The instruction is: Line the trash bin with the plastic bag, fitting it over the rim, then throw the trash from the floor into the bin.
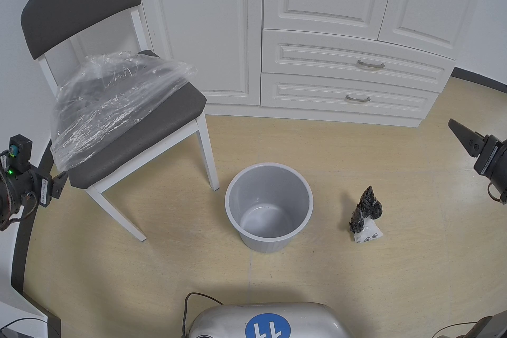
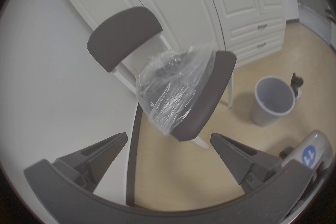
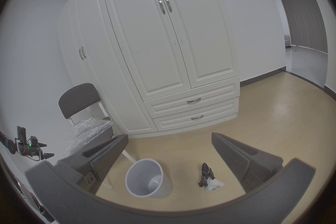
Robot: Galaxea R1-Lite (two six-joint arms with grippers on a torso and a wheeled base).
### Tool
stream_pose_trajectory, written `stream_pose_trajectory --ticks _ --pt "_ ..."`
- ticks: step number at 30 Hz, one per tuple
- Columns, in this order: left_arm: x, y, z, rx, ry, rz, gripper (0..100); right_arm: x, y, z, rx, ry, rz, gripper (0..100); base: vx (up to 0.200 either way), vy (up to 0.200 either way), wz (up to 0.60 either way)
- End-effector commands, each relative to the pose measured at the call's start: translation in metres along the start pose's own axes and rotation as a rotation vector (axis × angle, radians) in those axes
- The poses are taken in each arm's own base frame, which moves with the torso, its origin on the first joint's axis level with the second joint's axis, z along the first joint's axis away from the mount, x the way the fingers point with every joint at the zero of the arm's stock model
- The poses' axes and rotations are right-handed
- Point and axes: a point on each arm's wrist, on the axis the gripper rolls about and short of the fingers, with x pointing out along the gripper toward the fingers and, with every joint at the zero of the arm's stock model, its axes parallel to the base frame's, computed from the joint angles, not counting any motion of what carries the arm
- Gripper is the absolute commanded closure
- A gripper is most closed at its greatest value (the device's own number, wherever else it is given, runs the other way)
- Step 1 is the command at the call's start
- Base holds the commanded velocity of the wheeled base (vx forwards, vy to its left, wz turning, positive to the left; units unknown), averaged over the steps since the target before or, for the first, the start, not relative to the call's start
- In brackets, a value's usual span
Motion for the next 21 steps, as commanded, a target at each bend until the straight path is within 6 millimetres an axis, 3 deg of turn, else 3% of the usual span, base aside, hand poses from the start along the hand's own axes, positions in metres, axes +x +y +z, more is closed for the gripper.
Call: stream_pose_trajectory --ticks 1,10,21 --pt "0.045 0.017 -0.022 0.082 0.184 0.042 0 0.010 0.001 -0.017 -0.027 0.077 -0.006 0 0.000 0.000 0.00" --pt "0.065 0.025 -0.032 0.070 0.197 0.092 0 0.016 0.001 -0.023 -0.042 0.106 -0.012 0 0.000 0.000 0.00" --pt "0.115 0.015 -0.044 0.077 0.176 0.101 0 0.019 0.001 -0.020 -0.039 0.073 -0.011 0 0.000 0.000 0.00"
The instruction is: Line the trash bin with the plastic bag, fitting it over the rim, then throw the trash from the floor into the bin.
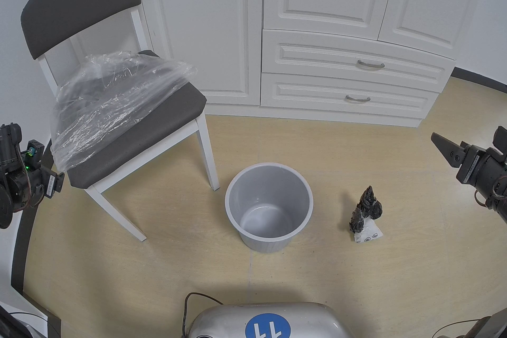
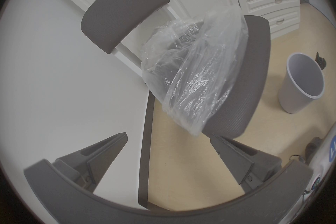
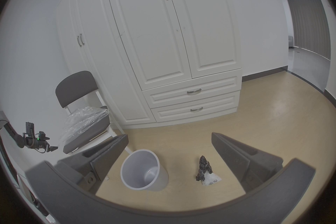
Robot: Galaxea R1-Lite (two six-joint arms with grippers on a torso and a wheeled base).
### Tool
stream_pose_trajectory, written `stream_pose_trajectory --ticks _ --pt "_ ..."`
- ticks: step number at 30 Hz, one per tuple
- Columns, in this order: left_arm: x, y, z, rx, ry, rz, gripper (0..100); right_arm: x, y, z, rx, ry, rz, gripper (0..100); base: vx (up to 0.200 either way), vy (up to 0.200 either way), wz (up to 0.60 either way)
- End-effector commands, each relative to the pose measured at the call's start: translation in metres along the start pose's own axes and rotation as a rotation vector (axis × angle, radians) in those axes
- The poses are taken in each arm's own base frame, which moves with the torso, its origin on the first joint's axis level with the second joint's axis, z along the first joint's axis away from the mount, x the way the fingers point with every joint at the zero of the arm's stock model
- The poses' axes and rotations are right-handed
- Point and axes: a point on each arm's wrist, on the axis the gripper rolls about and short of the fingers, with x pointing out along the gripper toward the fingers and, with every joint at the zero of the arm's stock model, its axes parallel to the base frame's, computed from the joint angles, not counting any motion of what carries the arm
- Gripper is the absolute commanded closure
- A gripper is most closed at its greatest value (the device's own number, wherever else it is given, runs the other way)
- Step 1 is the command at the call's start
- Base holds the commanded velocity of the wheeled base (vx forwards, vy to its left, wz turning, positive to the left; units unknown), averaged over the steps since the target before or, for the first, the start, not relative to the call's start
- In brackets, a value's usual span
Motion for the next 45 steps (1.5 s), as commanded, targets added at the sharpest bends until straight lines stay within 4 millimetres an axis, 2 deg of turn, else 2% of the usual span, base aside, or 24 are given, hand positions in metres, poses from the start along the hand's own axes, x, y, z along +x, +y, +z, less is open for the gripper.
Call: stream_pose_trajectory --ticks 1,15,32,39,45 --pt "0.029 -0.013 -0.011 0.006 0.037 -0.018 0 0.001 0.000 0.000 -0.001 -0.001 -0.003 0 0.000 0.000 0.00" --pt "0.034 -0.021 0.001 -0.054 -0.092 0.024 0 -0.001 0.000 0.004 0.004 -0.023 -0.002 0 0.000 0.000 0.00" --pt "0.030 -0.018 0.002 -0.097 -0.107 0.036 0 -0.004 0.000 0.004 -0.015 -0.023 0.002 0 0.000 0.000 0.00" --pt "0.037 -0.021 -0.001 -0.093 -0.075 0.055 0 -0.019 0.010 0.009 -0.039 -0.059 0.076 0 0.000 0.000 0.00" --pt "0.040 -0.023 0.001 -0.086 -0.083 0.051 0 -0.013 0.012 0.004 -0.046 -0.041 0.037 0 0.000 0.000 0.00"
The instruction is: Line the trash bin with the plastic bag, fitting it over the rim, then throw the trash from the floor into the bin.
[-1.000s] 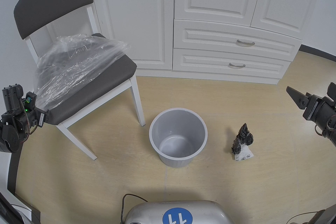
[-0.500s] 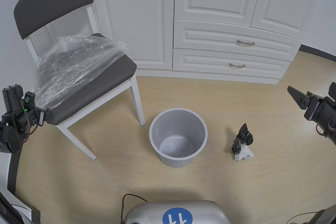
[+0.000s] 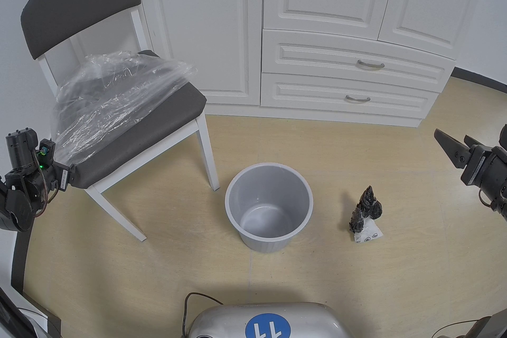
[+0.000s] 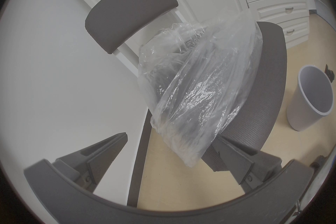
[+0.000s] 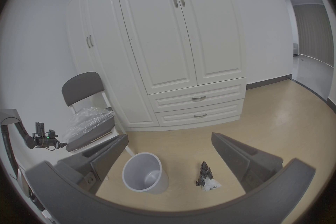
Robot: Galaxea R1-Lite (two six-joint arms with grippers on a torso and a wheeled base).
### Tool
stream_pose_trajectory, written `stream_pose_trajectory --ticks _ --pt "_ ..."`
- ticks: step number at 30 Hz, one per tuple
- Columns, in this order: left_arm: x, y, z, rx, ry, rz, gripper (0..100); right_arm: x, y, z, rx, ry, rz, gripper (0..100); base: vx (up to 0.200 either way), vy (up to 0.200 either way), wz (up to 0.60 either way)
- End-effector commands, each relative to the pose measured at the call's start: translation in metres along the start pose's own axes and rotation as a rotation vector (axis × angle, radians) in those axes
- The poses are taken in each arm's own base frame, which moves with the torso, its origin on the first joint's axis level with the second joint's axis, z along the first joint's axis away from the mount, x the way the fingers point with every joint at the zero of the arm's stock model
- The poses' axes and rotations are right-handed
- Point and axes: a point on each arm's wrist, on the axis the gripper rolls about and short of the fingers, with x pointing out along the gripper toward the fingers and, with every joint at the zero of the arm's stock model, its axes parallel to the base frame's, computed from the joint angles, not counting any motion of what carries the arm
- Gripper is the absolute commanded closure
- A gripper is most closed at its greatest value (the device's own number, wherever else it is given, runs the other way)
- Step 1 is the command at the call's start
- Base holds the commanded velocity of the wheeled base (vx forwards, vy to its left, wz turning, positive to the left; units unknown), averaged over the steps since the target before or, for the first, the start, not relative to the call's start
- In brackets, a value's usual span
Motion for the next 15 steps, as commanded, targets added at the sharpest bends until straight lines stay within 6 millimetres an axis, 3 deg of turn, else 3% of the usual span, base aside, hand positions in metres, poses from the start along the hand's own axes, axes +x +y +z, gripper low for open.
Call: stream_pose_trajectory --ticks 1,15 --pt "0.0029 -0.0026 -0.0004 0.002 -0.005 -0.002 0 0.0031 0.0017 -0.0036 -0.003 0.017 0.000 0 0.000 0.000 0.00" --pt "0.0040 0.0013 0.0005 -0.009 -0.041 0.028 0 0.0055 0.0020 -0.0047 -0.005 0.024 -0.003 0 0.000 0.000 0.00"
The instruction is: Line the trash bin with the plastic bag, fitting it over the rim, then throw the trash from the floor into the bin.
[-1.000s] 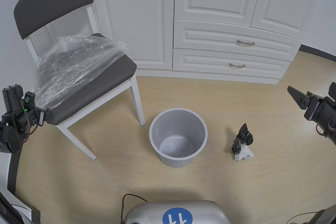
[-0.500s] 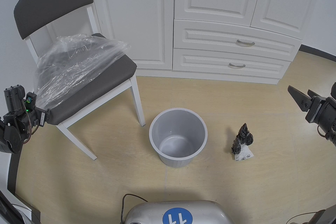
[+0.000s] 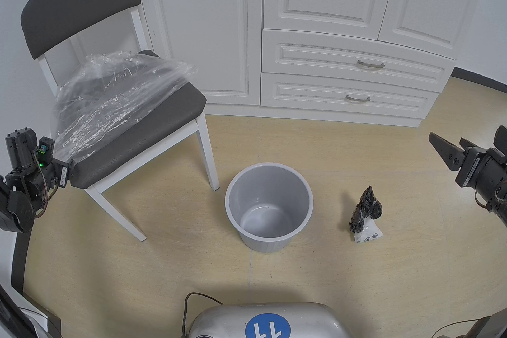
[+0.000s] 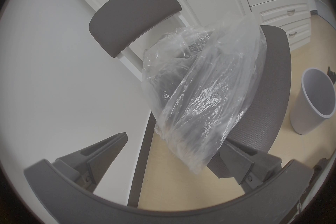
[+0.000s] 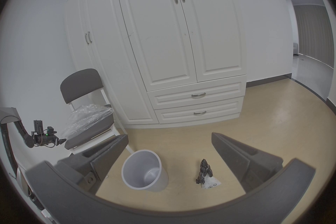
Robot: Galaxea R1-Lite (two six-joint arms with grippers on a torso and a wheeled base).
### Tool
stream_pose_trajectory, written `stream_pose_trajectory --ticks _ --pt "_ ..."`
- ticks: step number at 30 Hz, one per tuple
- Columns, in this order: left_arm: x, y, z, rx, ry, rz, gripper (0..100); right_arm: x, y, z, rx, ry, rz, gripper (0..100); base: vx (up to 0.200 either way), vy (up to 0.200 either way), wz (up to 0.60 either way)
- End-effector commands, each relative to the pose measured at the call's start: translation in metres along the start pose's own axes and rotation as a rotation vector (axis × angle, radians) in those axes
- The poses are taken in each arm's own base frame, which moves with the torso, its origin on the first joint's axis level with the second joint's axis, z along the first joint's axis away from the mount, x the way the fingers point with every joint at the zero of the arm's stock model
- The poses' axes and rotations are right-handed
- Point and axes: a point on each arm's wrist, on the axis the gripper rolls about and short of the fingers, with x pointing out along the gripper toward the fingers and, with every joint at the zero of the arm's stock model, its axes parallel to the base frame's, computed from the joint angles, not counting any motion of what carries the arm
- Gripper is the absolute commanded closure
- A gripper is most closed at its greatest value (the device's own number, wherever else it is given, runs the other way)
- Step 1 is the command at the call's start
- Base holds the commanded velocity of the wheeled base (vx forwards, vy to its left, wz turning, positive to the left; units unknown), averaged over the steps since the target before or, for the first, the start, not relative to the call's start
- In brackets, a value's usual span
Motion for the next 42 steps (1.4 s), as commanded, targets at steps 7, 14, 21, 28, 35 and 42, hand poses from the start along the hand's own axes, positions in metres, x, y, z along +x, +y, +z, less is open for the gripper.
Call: stream_pose_trajectory --ticks 7,14,21,28,35,42 --pt "0.000 0.001 0.001 -0.013 -0.017 0.011 0 -0.001 0.000 0.001 0.002 -0.004 0.001 0 0.000 0.000 0.00" --pt "0.005 0.004 0.006 -0.025 -0.077 0.050 0 0.001 0.000 -0.001 0.003 0.006 -0.001 0 0.000 0.000 0.00" --pt "0.013 -0.001 0.004 -0.034 -0.087 0.045 0 0.000 0.000 -0.001 0.002 -0.011 0.004 0 0.000 0.000 0.00" --pt "0.016 -0.007 -0.002 -0.052 -0.134 0.065 0 0.000 0.000 0.000 0.002 -0.016 0.003 0 0.000 0.000 0.00" --pt "0.009 -0.010 -0.006 -0.048 -0.122 0.047 0 -0.003 0.000 0.003 0.005 -0.032 0.007 0 0.000 0.000 0.00" --pt "0.020 -0.009 0.002 -0.061 -0.150 0.060 0 -0.003 0.000 0.004 0.006 -0.038 0.006 0 0.000 0.000 0.00"
